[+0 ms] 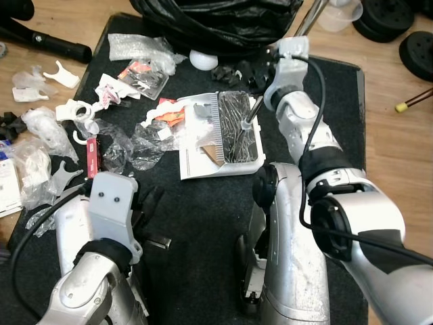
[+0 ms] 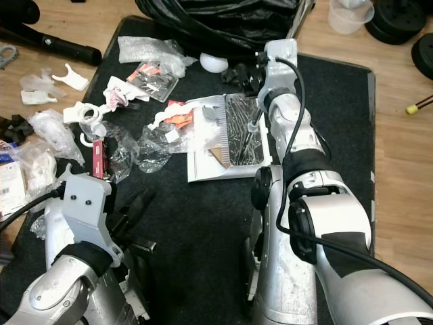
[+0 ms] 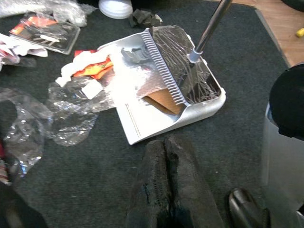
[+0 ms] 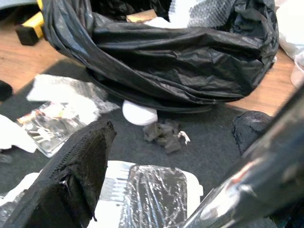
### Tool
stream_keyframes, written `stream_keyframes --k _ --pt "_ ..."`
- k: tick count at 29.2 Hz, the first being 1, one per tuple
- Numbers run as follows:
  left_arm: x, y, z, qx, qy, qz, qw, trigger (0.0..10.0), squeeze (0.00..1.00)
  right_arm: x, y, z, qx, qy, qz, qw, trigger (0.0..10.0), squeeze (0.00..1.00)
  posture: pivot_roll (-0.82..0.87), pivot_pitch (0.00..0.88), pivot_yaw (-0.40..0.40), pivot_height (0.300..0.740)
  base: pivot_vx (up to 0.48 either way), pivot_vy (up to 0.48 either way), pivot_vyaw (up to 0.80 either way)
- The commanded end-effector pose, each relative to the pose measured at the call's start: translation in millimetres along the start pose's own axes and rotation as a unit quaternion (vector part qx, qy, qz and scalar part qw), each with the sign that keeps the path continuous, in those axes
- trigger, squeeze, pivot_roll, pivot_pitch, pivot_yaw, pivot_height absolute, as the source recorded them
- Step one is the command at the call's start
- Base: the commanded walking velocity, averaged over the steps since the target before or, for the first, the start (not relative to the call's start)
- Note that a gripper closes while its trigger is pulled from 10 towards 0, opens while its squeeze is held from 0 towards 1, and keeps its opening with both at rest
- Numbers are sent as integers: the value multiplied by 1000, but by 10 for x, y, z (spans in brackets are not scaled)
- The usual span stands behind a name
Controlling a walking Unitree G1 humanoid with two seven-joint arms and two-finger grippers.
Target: Sweep floor
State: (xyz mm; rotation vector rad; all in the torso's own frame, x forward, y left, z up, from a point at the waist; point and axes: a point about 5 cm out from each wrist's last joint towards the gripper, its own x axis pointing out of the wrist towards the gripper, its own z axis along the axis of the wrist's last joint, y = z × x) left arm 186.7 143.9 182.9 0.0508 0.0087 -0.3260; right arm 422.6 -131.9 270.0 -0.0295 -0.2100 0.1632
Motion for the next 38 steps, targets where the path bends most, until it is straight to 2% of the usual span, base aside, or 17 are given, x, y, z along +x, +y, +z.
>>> stream_keyframes --k 1,5,7,8,9,10,21,38 --pt "-33 -54 -19 -12 9 -5 1000 10000 0 -8 -17 -46 -2 7 -4 1000 10000 0 -10 498 -138 300 0 0 0" --pt "-38 -64 -14 -15 10 -6 1000 10000 0 -6 -60 -38 -9 9 -16 1000 10000 0 -11 502 -144 300 0 0 0" --pt "-42 -65 -13 -18 11 -4 1000 10000 0 -5 -83 -30 -12 6 -22 1000 9216 0 -12 499 -148 300 0 0 0" --pt "-42 -66 -14 -18 11 -3 1000 10000 0 -7 -92 -29 -12 3 -23 1000 3098 0 -12 497 -150 300 0 0 0" --pt "-41 -67 -14 -19 12 -2 1000 10000 0 -8 -96 -29 -11 1 -24 1000 3098 0 -12 497 -150 300 0 0 0" --pt "-37 -68 -16 -19 12 -2 1000 10000 0 -13 -99 -38 -7 -1 -25 1000 0 0 -14 493 -150 300 0 0 0" --pt "0 -65 -23 -23 11 -3 1000 10000 0 -44 -123 -104 1 -3 -30 1000 0 0 -20 484 -146 300 0 0 0" --pt "55 -55 -31 -27 6 -2 1000 10000 0 -115 -241 -200 16 -12 -55 998 0 0 -23 466 -148 300 0 0 0"
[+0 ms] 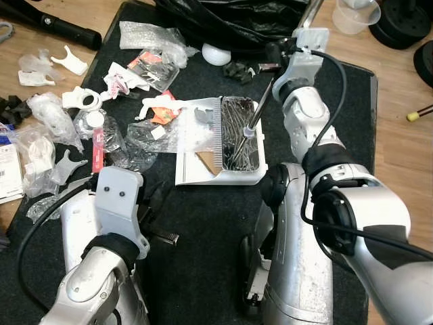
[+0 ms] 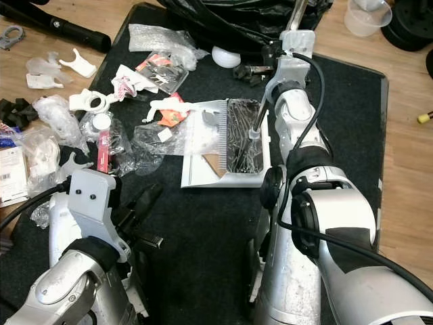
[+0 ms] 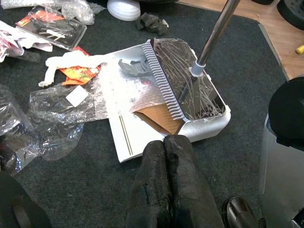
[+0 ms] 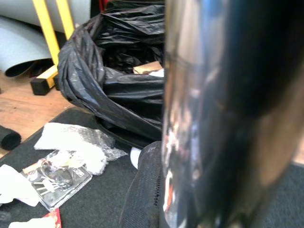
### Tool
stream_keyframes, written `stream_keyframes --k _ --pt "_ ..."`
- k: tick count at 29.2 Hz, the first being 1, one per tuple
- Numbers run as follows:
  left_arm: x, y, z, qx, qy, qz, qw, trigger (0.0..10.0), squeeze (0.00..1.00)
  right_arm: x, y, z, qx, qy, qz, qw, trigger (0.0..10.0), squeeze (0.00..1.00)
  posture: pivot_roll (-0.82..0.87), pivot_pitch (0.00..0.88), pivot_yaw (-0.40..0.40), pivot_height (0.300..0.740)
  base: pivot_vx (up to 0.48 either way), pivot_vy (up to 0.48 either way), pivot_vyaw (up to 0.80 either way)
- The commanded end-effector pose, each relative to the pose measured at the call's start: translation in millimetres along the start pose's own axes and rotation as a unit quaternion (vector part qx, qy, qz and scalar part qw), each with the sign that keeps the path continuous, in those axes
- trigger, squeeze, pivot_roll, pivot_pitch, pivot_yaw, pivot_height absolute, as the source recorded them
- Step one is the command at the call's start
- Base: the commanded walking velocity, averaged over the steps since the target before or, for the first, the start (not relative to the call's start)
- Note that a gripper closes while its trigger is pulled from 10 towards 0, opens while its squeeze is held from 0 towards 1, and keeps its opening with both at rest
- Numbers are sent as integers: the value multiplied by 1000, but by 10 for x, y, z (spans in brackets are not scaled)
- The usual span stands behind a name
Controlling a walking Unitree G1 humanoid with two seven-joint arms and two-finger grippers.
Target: Sweep floor
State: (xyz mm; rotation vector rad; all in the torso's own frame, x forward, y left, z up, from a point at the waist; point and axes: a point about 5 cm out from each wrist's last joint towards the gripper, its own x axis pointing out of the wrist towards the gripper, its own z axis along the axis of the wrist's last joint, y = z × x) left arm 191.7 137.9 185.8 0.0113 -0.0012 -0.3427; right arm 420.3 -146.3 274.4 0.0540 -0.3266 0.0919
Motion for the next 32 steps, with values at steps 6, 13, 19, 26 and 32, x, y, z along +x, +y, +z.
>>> stream_keyframes --k 6,13,19,26,32 --pt "11 -11 -73 -9 12 9 1000 10000 0 -124 -205 -211 48 23 -31 998 0 0 -25 455 -152 300 0 0 0" --pt "30 -8 -83 -9 11 9 1000 10000 0 -147 -315 -165 122 -7 -42 992 0 0 -21 444 -153 300 0 0 0" --pt "116 8 -136 -12 8 10 1000 10000 0 -331 -714 128 197 -112 -28 973 10000 0 -48 390 -155 300 0 0 0" --pt "173 12 -177 -11 6 9 1000 10000 0 -396 -669 321 200 -142 12 969 10000 0 -55 358 -159 300 0 0 0" --pt "232 12 -216 -10 0 15 1000 10000 0 -401 -618 525 212 -155 41 964 10000 0 -57 321 -176 300 0 0 0"
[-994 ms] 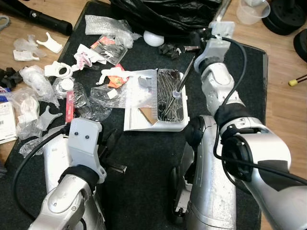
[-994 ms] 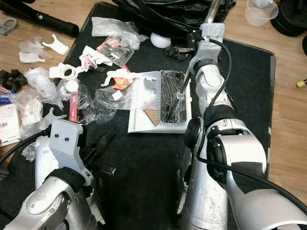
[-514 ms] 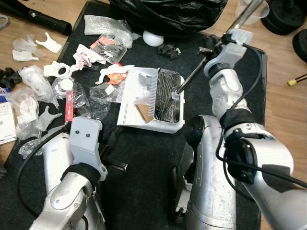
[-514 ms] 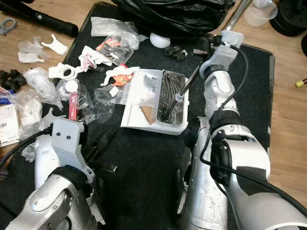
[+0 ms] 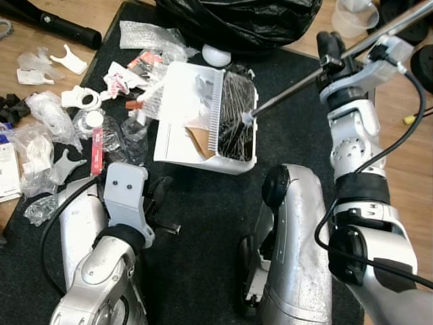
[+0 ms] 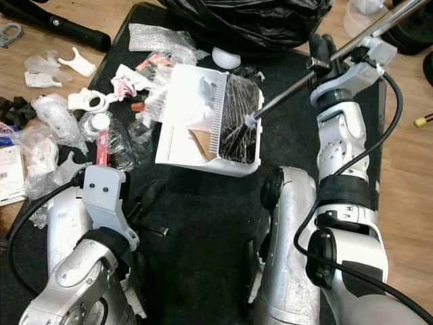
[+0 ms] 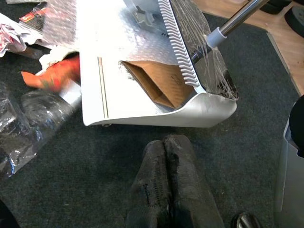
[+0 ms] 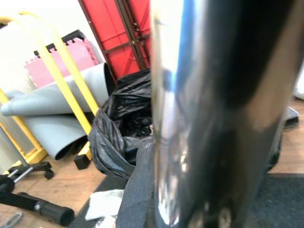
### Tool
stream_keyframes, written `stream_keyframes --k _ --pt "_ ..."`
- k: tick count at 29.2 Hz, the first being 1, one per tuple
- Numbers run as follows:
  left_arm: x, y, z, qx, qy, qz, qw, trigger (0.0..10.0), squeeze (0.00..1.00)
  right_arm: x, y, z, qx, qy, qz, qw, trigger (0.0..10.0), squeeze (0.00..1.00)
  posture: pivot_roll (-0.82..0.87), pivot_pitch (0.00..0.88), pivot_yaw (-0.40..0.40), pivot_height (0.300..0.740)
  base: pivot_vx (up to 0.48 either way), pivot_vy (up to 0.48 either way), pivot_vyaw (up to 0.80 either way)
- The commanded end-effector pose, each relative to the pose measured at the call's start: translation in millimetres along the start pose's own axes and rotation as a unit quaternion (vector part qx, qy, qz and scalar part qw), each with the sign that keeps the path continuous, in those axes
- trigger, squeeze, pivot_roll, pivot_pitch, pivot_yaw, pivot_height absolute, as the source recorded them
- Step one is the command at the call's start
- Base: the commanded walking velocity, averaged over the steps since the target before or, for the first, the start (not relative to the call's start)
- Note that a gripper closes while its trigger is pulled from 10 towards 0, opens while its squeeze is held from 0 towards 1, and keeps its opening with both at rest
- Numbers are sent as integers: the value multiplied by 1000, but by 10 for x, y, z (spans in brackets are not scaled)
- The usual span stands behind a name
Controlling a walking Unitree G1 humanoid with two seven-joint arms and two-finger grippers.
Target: Sweep floor
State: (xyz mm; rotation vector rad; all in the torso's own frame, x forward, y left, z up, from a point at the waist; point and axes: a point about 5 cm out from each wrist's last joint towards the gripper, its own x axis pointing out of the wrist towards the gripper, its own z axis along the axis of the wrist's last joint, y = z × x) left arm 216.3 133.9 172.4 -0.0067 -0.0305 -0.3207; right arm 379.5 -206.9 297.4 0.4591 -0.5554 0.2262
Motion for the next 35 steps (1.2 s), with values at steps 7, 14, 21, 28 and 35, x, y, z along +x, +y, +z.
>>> stream_keyframes --k 7,14,21,28,35 --pt "36 -30 -125 -3 12 9 1000 10000 0 -74 49 278 29 -28 23 999 10000 0 -64 287 -185 310 0 0 0" --pt "124 25 -132 2 10 16 1000 10000 0 -191 -20 342 7 -24 18 1000 10000 0 -83 271 -188 340 0 0 0" --pt "300 152 -115 9 -1 42 999 10000 0 -288 -75 454 -5 -30 10 999 10000 0 -105 238 -169 375 0 0 0" --pt "453 239 -100 19 -1 65 998 10000 0 -372 -108 382 2 -16 2 1000 10000 0 -114 200 -157 410 0 0 0" --pt "514 247 -93 11 -5 68 998 10000 0 -434 -90 306 0 -10 -1 1000 10000 0 -109 178 -145 445 0 0 0"
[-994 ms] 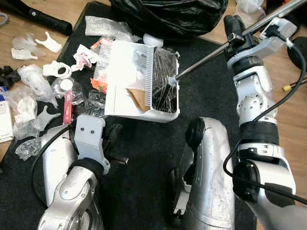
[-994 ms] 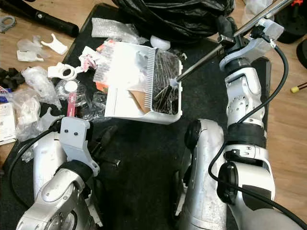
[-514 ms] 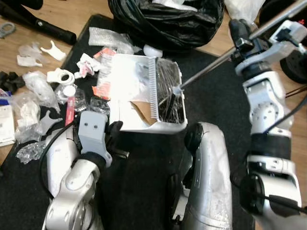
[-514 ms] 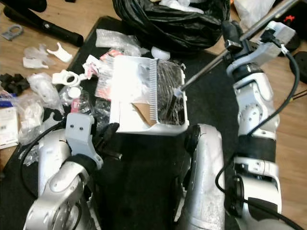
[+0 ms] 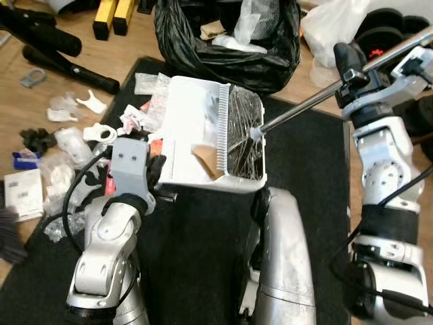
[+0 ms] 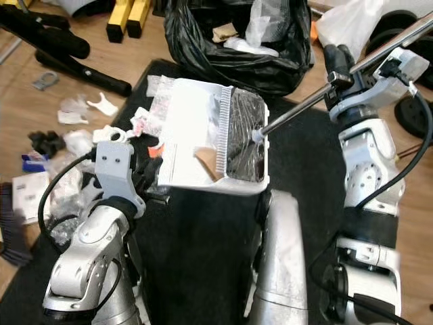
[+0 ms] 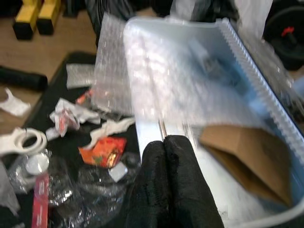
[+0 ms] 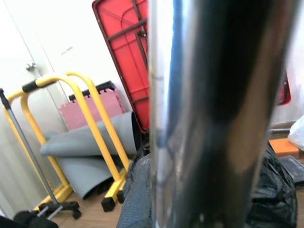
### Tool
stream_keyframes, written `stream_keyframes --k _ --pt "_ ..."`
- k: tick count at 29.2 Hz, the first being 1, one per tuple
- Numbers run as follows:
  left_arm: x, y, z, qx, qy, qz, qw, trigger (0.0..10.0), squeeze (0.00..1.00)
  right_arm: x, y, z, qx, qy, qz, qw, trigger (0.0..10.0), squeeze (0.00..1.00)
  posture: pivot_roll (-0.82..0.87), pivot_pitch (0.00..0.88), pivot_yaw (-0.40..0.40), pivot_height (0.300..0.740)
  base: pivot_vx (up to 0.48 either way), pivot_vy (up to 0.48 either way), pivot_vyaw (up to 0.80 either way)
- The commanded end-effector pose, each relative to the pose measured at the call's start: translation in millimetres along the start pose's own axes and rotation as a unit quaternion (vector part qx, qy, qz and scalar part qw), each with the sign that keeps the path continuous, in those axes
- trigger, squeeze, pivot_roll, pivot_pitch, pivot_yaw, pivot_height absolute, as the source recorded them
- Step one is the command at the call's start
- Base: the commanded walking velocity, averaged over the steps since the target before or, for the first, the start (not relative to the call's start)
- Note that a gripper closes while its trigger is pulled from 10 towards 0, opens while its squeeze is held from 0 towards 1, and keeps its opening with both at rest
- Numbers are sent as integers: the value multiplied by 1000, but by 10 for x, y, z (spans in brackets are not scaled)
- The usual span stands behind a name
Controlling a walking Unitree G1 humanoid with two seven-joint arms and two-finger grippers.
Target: Sweep floor
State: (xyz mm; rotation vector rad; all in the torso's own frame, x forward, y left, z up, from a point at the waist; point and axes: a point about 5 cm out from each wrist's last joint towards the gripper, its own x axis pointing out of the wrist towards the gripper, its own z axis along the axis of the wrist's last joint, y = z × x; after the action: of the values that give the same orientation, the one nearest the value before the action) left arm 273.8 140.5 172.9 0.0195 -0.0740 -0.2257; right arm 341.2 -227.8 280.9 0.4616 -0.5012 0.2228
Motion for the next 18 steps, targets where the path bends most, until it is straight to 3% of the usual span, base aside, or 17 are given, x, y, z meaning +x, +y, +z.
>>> stream_keyframes --k 1,18 --pt "-2 4 -79 -5 14 21 1000 10000 0 -15 25 153 -2 -36 7 999 10000 0 -103 173 -145 450 0 0 0" --pt "139 228 58 3 -11 58 998 10000 0 3 -30 188 -7 -44 -6 999 10000 0 -106 158 -148 525 0 0 0"
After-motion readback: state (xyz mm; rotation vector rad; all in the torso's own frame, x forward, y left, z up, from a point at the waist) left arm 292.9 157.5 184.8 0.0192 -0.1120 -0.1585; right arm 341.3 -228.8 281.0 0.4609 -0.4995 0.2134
